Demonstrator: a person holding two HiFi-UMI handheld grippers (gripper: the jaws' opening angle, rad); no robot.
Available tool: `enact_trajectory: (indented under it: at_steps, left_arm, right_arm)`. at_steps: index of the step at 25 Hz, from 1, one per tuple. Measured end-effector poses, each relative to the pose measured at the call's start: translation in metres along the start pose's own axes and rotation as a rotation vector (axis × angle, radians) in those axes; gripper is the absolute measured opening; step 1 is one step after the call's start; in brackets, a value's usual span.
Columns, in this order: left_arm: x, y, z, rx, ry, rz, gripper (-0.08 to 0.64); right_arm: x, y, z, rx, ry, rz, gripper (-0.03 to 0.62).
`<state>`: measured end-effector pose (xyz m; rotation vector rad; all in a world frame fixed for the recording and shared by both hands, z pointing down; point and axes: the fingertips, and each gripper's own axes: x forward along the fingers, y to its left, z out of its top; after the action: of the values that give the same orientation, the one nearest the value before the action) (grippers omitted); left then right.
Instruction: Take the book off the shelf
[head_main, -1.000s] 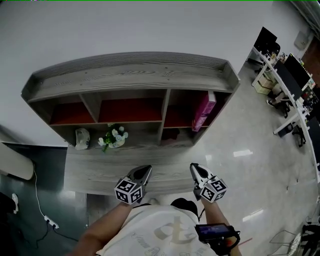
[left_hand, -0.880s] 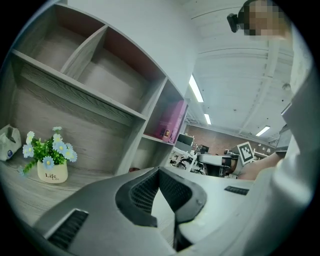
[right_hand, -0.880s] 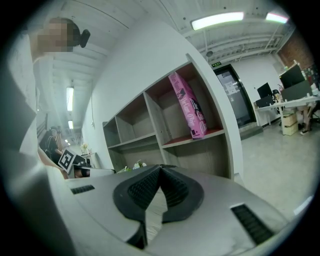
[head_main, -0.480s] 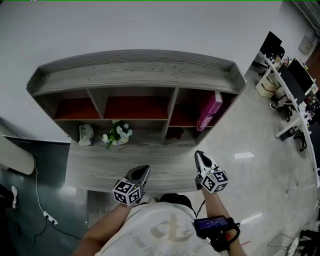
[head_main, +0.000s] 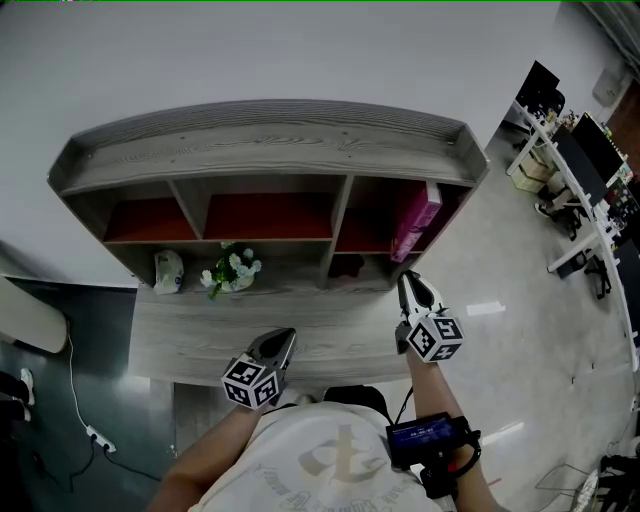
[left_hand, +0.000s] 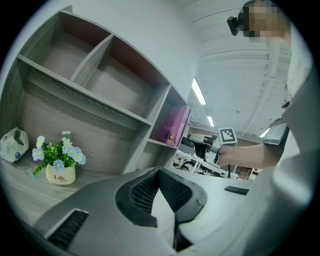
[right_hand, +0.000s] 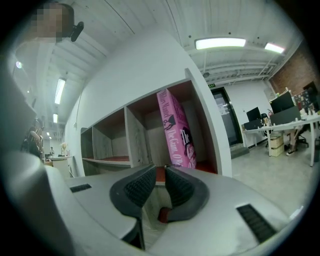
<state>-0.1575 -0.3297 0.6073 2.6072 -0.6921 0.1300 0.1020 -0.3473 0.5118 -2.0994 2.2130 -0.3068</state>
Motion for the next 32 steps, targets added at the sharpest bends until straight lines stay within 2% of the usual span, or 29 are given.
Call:
enact_trajectory:
  at_steps: [12,18,32]
  left_arm:
    - [-0.001,0.011,0.003,-0.002,-0.004,0.041,0.002]
    - [-0.003,0.018,0.003,-0.009,-0.006,0.07,0.002]
    - [0.012,0.031,0.003,-0.035,-0.013,0.104,0.002]
  right_arm:
    - [0.038,-0.027,0.029,-0.01,-0.02,-0.07,0.215]
    - [0.062,-0.033,0.028,-0.033,0.014,-0.112,0.298]
    - [0.107,-0.052,0.039,-0.06,0.041,-0.181,0.305]
